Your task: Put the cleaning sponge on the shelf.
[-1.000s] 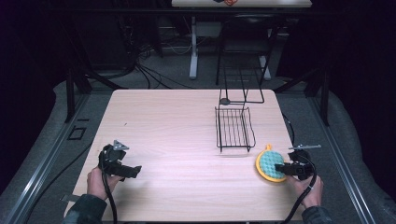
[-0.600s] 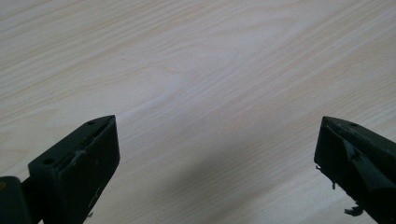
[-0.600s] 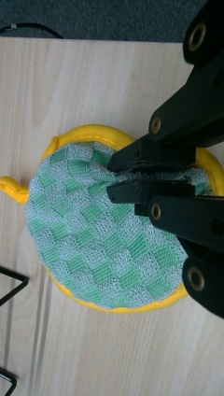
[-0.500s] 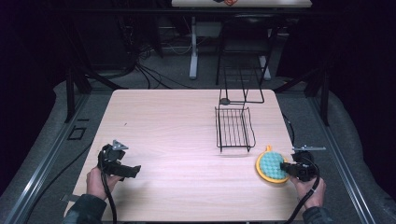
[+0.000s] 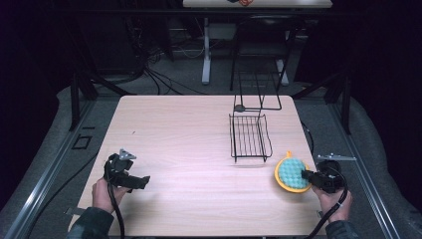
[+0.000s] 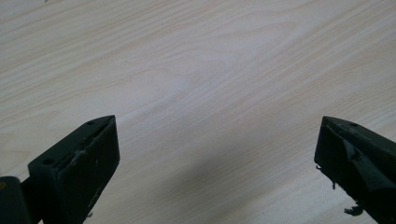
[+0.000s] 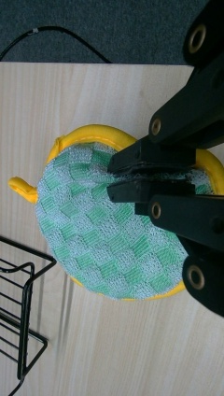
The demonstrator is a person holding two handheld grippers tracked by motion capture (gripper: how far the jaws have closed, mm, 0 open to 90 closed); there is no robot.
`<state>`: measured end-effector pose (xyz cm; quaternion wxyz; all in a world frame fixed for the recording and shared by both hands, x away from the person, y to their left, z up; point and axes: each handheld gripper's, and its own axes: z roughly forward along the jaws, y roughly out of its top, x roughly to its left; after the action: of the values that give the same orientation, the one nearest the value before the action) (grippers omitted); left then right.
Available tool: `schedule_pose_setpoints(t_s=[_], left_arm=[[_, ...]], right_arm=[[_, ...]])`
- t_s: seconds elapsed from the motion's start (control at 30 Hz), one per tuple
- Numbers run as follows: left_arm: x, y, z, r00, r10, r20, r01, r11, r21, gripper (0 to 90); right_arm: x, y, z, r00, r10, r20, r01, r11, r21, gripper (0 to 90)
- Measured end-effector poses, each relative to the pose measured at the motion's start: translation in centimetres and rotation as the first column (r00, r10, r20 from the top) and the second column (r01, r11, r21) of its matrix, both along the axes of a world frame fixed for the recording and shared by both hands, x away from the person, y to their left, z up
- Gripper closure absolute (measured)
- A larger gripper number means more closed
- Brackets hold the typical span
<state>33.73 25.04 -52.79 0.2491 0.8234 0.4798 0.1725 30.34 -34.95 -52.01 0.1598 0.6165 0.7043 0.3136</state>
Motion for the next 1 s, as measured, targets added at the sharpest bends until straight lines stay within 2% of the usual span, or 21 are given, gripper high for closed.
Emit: schedule_pose_setpoints(t_s=[0.47,1.0], left_arm=[[-0.1,0.1,0.1,0.9999,0.004,0.014,-0.004,1.0,0.001,0.1],[-0.1,0.1,0.3,0.9997,0.001,0.023,-0.001,1.0,0.009,0.0]], right_arm=[[-0.2,0.4,1.4,0.9989,0.024,0.041,-0.023,1.0,-0.018,86.3],[0.0,0.4,2.8,0.9969,0.02,0.076,-0.02,1.0,0.005,86.7]])
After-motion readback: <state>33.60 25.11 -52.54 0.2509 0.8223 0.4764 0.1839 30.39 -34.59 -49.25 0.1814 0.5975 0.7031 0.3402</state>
